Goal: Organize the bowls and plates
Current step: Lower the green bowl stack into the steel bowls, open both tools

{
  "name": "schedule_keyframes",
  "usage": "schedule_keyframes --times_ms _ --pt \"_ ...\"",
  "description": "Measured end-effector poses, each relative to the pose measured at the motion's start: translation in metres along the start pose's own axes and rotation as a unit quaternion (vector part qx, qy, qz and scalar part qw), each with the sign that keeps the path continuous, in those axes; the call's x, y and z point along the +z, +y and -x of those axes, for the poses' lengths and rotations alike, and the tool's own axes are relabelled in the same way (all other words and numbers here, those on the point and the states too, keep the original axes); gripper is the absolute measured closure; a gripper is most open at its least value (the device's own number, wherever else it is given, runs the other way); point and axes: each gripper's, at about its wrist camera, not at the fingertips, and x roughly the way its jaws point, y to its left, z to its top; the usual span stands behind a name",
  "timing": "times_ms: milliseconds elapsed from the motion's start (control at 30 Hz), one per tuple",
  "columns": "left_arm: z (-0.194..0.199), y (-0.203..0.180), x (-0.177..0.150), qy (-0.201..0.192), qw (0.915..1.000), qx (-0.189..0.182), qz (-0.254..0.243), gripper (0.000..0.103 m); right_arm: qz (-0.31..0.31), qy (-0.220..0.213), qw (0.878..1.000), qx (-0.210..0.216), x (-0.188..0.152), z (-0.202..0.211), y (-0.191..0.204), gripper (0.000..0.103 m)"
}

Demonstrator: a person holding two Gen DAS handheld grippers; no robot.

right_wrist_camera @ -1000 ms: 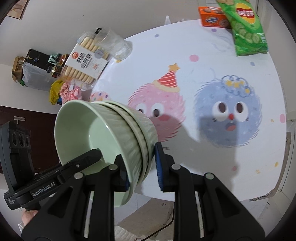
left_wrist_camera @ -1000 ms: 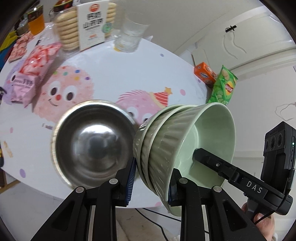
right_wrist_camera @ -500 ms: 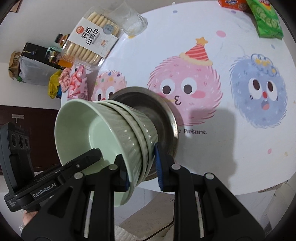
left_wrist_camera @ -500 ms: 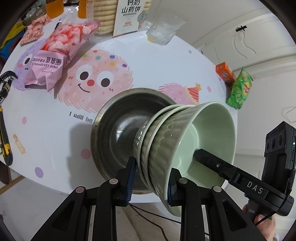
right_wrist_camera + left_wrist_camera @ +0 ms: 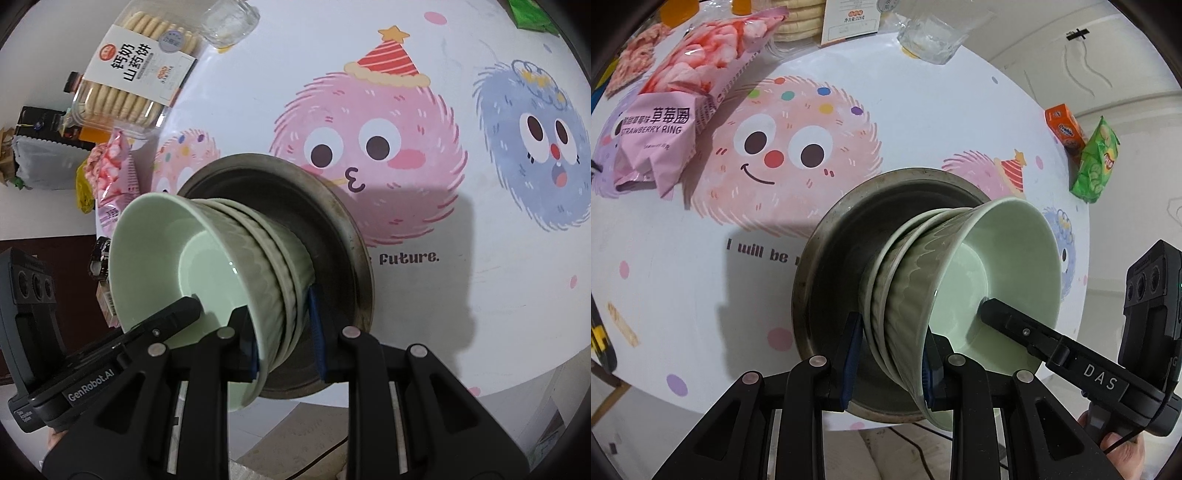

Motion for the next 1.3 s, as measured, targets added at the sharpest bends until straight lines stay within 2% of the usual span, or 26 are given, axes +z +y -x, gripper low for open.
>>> schedule_keyframes --times_ms 267,567,600,667,700,733,867,933,967,1033,1067,1133,1300 --pt "-0.006 0.0 0.005 0.002 0.9997 0.004 -0.022 0.076 -0.007 -0.009 1.0 -0.002 -0.003 -0.007 -0.003 0.078" --pt "-0.001 0.004 0.003 -0.012 0.9999 0.002 -0.012 0.075 0.014 -0.023 1.0 -0.013 -0.006 -0.007 0.002 0.075" --pt "0.0 0.004 0.002 -0.015 0.9998 0.003 -0.012 0.075 0.018 -0.025 0.999 -0.014 -0.006 -0.006 0.003 0.073" --pt "0.005 0.002 0.001 -0.024 0.9997 0.005 -0.011 0.071 0.027 -0.027 0.999 -0.017 -0.008 -0.003 0.005 0.061" --pt "0.01 0.001 0.0 -0.03 0.9994 0.007 -0.012 0.069 0.031 -0.029 0.999 -0.018 -0.008 -0.002 0.005 0.048" --pt "0.013 0.0 -0.001 -0.035 0.9993 0.008 -0.014 0.067 0.034 -0.033 0.999 -0.018 -0.009 0.001 0.006 0.044" --pt "0.03 -0.006 -0.01 -0.064 0.9975 0.015 -0.025 0.061 0.044 -0.056 0.997 -0.024 -0.014 0.018 0.005 0.041" --pt "0.039 -0.01 -0.017 -0.081 0.9959 0.023 -0.032 0.054 0.055 -0.073 0.995 -0.03 -0.019 0.029 0.006 0.03" --pt "0.044 -0.012 -0.021 -0.091 0.9947 0.029 -0.037 0.052 0.064 -0.083 0.994 -0.035 -0.022 0.035 0.007 0.028" --pt "0.053 -0.015 -0.031 -0.111 0.9913 0.053 -0.047 0.046 0.08 -0.1 0.991 -0.049 -0.029 0.045 0.01 0.016" --pt "0.057 -0.017 -0.037 -0.119 0.9889 0.072 -0.051 0.046 0.09 -0.111 0.988 -0.057 -0.033 0.051 0.012 0.014" --pt "0.063 -0.019 -0.048 -0.135 0.986 0.081 -0.056 0.046 0.106 -0.13 0.983 -0.071 -0.041 0.061 0.014 0.01" --pt "0.074 -0.017 -0.073 -0.158 0.9805 0.113 -0.034 0.046 0.127 -0.166 0.974 -0.085 -0.062 0.079 0.015 0.008"
